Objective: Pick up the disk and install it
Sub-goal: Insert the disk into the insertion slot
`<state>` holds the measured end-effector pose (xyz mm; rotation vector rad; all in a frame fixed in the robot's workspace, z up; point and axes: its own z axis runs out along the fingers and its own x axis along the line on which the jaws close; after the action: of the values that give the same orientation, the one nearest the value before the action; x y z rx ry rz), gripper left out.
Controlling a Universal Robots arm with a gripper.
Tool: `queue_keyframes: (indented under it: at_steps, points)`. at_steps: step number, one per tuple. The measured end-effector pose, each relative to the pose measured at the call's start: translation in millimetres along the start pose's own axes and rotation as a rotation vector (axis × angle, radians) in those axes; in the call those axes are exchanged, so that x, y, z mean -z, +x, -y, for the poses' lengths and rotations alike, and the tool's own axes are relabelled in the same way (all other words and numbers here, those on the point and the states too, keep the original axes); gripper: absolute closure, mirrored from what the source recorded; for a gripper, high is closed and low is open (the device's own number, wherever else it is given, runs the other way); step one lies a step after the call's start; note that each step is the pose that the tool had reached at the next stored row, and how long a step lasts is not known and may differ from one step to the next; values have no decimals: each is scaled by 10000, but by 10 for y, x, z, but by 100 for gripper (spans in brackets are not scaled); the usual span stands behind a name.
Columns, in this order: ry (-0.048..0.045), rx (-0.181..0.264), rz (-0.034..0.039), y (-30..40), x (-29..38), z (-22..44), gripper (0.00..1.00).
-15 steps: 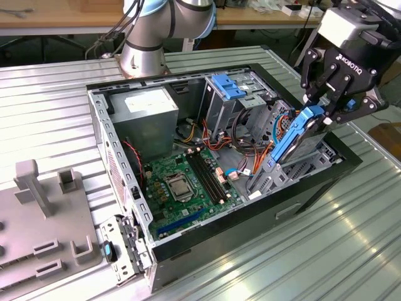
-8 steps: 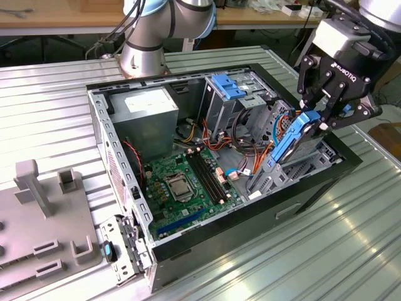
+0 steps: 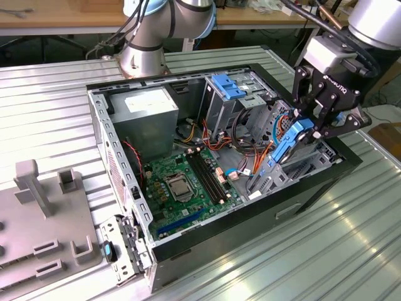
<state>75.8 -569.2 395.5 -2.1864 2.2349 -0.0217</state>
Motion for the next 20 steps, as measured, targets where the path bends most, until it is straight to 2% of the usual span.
queue_keyframes:
  at_steps: [11, 20]
  points:
    - [-1, 10, -1, 0, -150, -3, 63]
    - [-2, 11, 0, 0, -159, -3, 63]
